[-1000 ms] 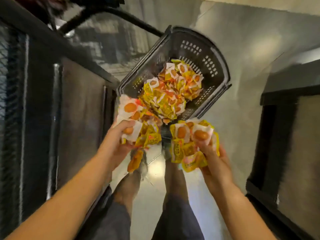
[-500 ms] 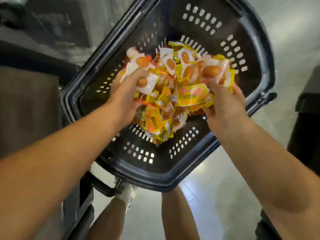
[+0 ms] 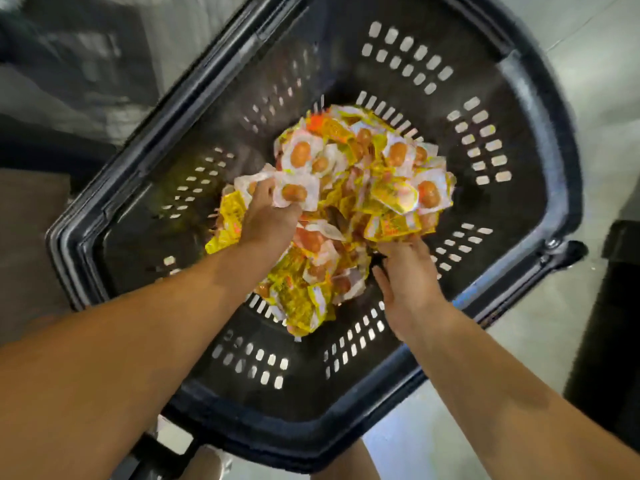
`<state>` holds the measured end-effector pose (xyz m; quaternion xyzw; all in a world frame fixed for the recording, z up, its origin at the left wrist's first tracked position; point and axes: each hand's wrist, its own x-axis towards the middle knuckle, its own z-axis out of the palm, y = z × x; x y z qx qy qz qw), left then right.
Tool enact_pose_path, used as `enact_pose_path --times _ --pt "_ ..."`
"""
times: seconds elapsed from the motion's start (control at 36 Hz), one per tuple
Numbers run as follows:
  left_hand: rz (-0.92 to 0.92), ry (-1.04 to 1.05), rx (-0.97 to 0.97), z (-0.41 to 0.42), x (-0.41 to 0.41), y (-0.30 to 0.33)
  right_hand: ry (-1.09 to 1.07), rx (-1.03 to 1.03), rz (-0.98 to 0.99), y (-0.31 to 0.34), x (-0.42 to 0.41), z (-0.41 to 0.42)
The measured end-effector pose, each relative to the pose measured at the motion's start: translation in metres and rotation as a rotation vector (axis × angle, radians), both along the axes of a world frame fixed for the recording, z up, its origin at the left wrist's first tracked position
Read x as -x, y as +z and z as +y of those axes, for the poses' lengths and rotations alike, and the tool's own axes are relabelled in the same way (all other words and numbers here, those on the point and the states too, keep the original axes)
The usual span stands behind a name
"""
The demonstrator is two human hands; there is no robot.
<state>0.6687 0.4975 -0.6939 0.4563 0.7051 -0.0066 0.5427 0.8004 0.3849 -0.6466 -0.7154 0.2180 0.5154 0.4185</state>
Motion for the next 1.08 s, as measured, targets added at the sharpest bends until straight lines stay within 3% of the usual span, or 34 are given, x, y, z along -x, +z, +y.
enact_pose_path --times 0.19,0.31,0.47,0.64,0.83,0.97,1.08 --pt "-0.031 -0.188 0.073 -0.004 0.015 0.033 0.177 0.071 -0.041 0.016 0.006 -0.016" --pt "0.027 -0.370 0.064 -0.004 0.033 0.084 0.538 0.099 -0.065 0.051 0.003 -0.014" --pt "-0.145 -0.387 0.011 -0.008 0.059 0.199 0.905 0.094 -0.126 0.153 -0.005 0.002" --pt "-0.217 -0.459 -0.121 -0.008 0.083 0.353 0.930 -0.027 -0.256 0.302 -0.003 0.022" --pt "0.035 -0.678 -0.466 -0.026 0.141 0.502 1.136 -0.240 -0.503 0.462 0.018 0.021" --pt "0.100 -0.554 -0.586 -0.062 0.185 0.575 1.186 -0.425 -0.647 0.524 0.040 -0.006" --pt "0.175 -0.470 -0.530 -0.101 0.215 0.607 1.267 -0.545 -0.667 0.541 0.054 -0.031"
